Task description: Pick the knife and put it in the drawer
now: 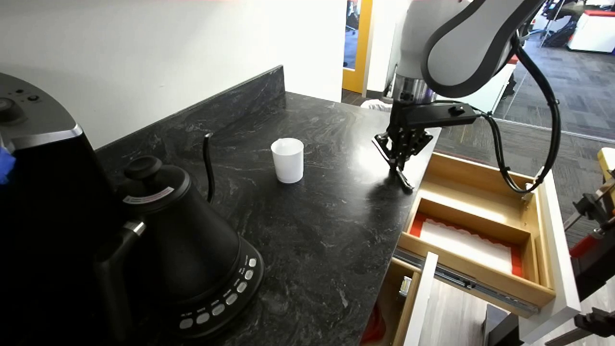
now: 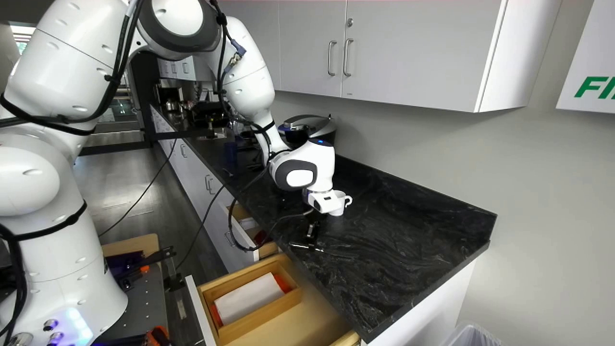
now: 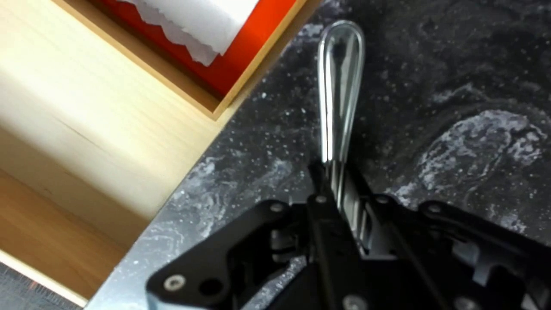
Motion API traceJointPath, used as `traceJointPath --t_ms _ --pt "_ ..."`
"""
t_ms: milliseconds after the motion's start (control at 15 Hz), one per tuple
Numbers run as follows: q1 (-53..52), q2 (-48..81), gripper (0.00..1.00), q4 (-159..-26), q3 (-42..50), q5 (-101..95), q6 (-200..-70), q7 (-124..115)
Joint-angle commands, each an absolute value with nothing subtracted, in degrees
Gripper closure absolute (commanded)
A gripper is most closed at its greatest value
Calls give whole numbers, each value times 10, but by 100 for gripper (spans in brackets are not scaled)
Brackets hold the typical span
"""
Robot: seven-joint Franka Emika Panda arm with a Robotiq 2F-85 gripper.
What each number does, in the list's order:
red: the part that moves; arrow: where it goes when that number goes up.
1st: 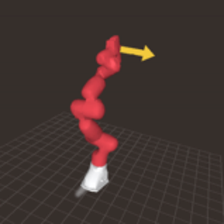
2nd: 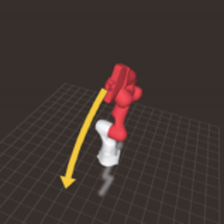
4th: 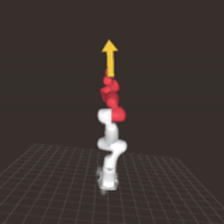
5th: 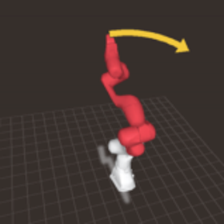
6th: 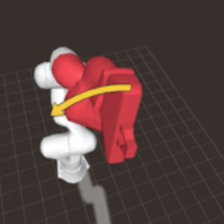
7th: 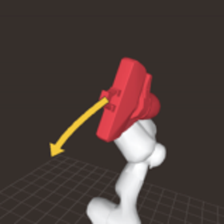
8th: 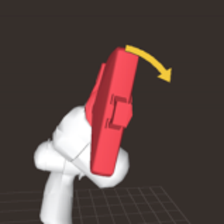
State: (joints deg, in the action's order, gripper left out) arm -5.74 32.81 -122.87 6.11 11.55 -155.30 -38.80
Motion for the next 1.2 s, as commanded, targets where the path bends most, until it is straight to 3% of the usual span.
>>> traceJointPath --t_ms 0,1133 --pt "-68 287 93 -1274 71 121 -1555 -405" --pt "-87 286 93 -1294 94 105 -1621 -391"
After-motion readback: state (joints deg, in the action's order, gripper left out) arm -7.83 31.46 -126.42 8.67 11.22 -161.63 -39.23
